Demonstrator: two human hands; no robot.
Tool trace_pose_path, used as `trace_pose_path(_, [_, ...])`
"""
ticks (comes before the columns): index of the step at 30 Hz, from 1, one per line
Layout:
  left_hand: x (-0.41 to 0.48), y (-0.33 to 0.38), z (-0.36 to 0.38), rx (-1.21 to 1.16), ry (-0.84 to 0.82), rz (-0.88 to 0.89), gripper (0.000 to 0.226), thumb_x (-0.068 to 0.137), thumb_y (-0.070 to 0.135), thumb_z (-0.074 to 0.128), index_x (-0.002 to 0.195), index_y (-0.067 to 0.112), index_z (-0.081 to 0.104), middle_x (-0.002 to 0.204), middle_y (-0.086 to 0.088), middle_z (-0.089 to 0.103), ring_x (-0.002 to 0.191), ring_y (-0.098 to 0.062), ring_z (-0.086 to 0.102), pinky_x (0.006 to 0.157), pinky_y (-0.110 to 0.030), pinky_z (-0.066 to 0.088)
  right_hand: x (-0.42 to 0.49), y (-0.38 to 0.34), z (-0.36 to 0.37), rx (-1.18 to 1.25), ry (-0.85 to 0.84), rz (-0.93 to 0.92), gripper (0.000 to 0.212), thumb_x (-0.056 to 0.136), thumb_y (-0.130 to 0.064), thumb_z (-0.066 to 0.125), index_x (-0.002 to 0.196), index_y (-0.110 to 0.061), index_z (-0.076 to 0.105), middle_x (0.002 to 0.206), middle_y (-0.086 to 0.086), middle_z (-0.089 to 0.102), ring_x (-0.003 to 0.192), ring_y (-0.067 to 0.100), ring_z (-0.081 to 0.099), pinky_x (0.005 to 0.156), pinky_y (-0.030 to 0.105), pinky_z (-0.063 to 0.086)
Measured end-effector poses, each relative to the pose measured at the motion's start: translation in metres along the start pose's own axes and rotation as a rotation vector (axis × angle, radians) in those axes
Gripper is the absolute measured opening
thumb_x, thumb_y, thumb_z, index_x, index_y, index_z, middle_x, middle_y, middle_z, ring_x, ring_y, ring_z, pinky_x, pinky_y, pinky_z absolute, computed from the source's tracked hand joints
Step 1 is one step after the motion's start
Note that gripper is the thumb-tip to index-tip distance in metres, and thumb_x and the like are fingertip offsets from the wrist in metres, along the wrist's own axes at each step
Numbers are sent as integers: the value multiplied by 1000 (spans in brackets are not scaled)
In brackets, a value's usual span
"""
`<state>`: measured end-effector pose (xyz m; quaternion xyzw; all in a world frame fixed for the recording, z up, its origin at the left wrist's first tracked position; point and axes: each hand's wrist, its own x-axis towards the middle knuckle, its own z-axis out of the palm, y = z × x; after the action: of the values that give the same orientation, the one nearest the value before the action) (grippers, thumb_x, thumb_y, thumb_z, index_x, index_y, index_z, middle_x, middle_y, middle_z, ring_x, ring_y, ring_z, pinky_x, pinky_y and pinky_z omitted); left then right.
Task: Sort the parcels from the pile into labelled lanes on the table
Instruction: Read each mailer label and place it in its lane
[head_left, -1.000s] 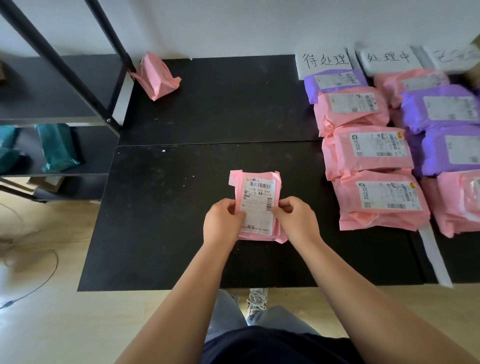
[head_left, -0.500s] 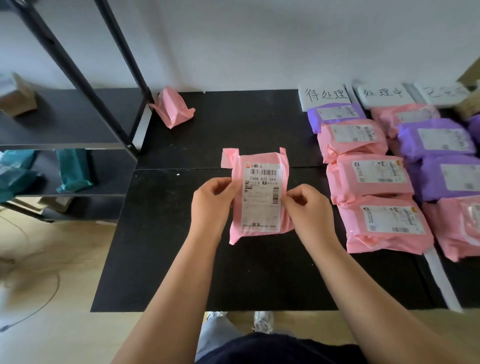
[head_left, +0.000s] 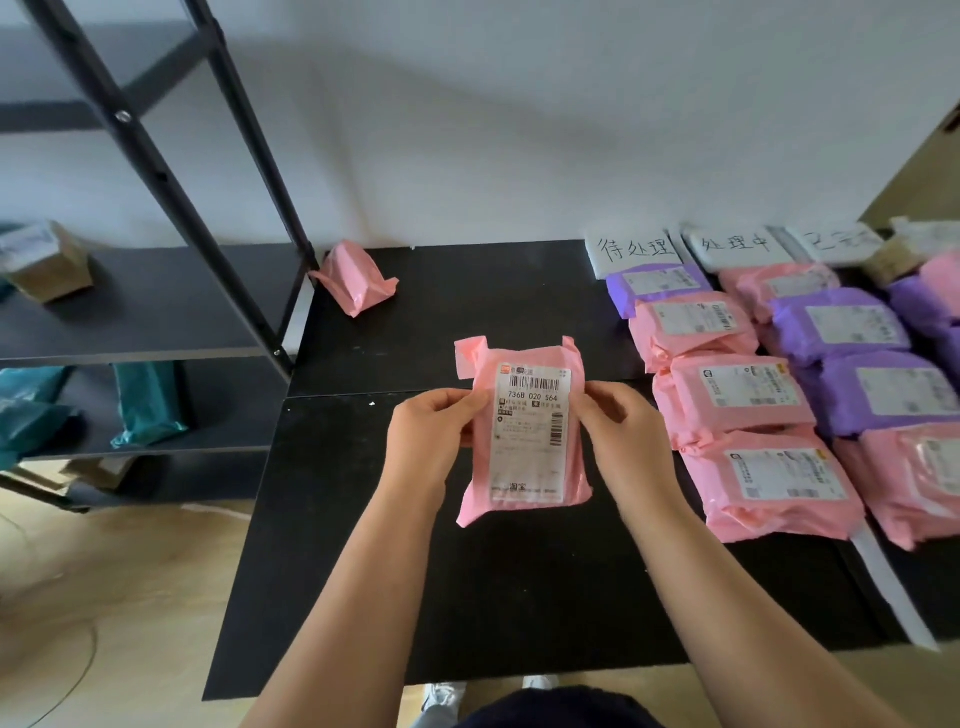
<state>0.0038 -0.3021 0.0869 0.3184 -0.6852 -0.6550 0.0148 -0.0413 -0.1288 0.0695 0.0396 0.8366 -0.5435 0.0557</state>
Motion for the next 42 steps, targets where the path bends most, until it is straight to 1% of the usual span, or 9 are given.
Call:
trace_pose_path(4, [-1,5,-5,-39,-50,-14,9,91,23,69,93,15,74,85,4,77,77,-11,74,63,-20,56,1,-8,4,-11,4,1,16,95,-39,61,101,-24,65,93,-13,68,85,4,66,73,24,53])
trace_pose_path(8, [0,10,-10,-64,-75,-16,11,90,22,70,95,12,74,85,1,77,79,-13,75,74,-28,59,-1,-11,5,-33,74,-52,15,95,-36,64,90,-23,66,86,-11,70,78,5,68,68,22,53])
trace_pose_path(11, [1,12,-12,-75,-95,-20,12,90,21,70,95,11,73,86,0,77,80,-14,75,78,-31,60,-2,-13,6,-31,124,-79,16,94,-32,65,86,-18,67,84,-10,71,76,4,67,63,18,47])
trace_pose_path(17, [1,11,-17,-63,-95,-1,12,89,22,72,93,11,74,87,0,77,82,-15,75,81,-34,60,-7,-12,9,-37,139,-112,17,95,-32,64,85,-19,64,87,-9,72,78,8,69,69,25,56])
trace_pose_path(25, [2,18,-22,-64,-106,33,12,89,23,72,92,12,74,86,2,77,81,-13,75,76,-30,61,-8,-20,8,-28,163,-142,17,95,-33,65,85,-19,64,86,-12,72,75,3,69,66,19,53])
trace_pose_path(31, [3,21,-24,21,-100,112,15,90,31,70,91,17,73,82,8,76,77,-10,73,69,-25,59,-7,-31,2,11,139,-97,18,94,-31,66,84,-16,67,80,-13,71,70,-7,65,54,8,44])
trace_pose_path(35, [2,26,-24,68,-140,130,19,91,39,68,90,20,73,82,11,75,75,-8,73,68,-24,58,-2,-39,-2,85,167,-59,16,92,-30,69,86,-15,71,80,-10,73,71,2,69,62,16,50])
trace_pose_path(37, [1,27,-25,77,-175,138,19,90,39,68,92,21,73,85,10,76,77,-8,73,69,-25,58,1,-42,-4,94,175,-43,15,91,-29,70,86,-15,71,82,-10,73,74,5,70,66,21,54])
trace_pose_path(42, [2,30,-28,99,-202,151,16,88,35,72,92,20,76,86,9,76,78,-8,73,66,-21,57,9,-46,-9,69,155,12,16,91,-27,70,85,-13,71,84,-5,74,79,9,71,70,25,56])
